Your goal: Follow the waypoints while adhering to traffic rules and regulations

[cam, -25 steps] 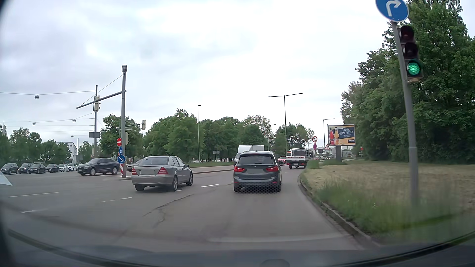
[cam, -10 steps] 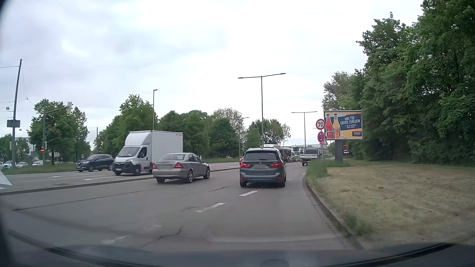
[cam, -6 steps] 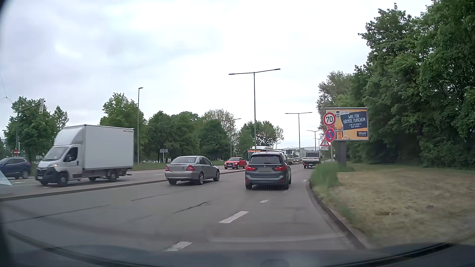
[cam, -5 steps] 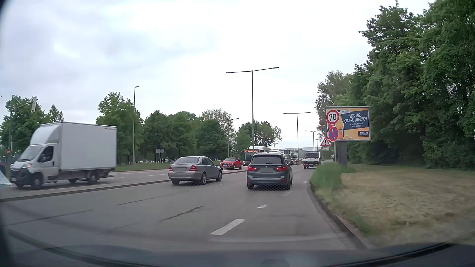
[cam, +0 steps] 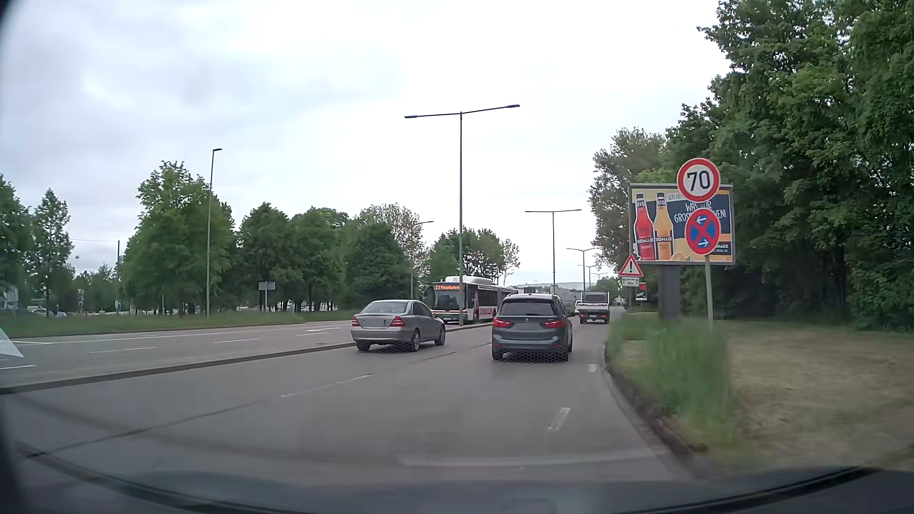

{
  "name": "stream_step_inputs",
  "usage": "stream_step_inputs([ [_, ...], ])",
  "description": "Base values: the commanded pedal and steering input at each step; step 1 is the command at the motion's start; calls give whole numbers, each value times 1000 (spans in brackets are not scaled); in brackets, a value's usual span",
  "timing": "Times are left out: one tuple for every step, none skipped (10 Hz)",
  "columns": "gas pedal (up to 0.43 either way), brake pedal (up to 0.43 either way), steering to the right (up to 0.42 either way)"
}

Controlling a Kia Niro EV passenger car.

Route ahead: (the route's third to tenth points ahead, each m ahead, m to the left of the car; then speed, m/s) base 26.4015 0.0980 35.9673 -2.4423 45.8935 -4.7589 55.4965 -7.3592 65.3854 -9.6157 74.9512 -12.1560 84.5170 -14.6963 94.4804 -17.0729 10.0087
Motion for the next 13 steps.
stream_step_inputs([
  [311, 0, 49],
  [311, 0, 56],
  [311, 0, 61],
  [311, 0, 63],
  [311, 0, 63],
  [311, 0, 63],
  [311, 0, 63],
  [311, 0, 63],
  [319, 0, 62],
  [331, 0, 61],
  [350, 0, 60],
  [358, 0, 58],
  [358, 0, 54],
])
